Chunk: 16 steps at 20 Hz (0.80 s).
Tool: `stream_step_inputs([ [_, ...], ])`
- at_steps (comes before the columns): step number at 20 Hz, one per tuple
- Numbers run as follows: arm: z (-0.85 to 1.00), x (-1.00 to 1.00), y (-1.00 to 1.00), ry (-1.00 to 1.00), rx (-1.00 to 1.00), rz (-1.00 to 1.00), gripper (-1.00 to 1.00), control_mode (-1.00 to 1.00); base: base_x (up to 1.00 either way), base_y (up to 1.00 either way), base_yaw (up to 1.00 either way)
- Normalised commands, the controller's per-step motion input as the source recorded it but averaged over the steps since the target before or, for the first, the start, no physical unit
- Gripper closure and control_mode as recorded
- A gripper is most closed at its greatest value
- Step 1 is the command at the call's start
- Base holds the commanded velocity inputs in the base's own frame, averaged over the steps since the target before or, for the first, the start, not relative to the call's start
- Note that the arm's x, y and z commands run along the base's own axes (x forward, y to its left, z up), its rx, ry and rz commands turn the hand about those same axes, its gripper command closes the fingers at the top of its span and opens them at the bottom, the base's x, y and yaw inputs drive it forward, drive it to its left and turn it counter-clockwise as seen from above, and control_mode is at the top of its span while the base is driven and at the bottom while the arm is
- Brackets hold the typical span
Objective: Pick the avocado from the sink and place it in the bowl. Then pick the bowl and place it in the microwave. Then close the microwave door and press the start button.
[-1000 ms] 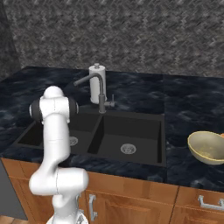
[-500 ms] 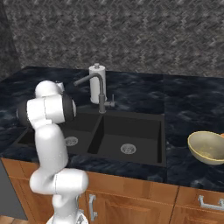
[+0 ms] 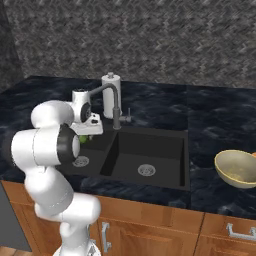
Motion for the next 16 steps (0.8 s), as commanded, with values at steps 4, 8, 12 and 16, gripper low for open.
stream_step_inputs([
  [4,0.39,-0.26,-1.0,0.0,0.0,-0.06,1.0,-1.0,0.0,0.0,0.0],
  [8,0.48,-0.09,-1.0,0.0,0.0,-0.09,1.0,-1.0,0.0,0.0,0.0],
  [12,0.31,-0.01,-1.0,0.01,0.0,-0.12,1.0,-1.0,0.0,0.0,0.0],
  [16,0.0,0.0,-1.0,0.09,0.0,-0.18,1.0,-1.0,0.0,0.0,0.0],
])
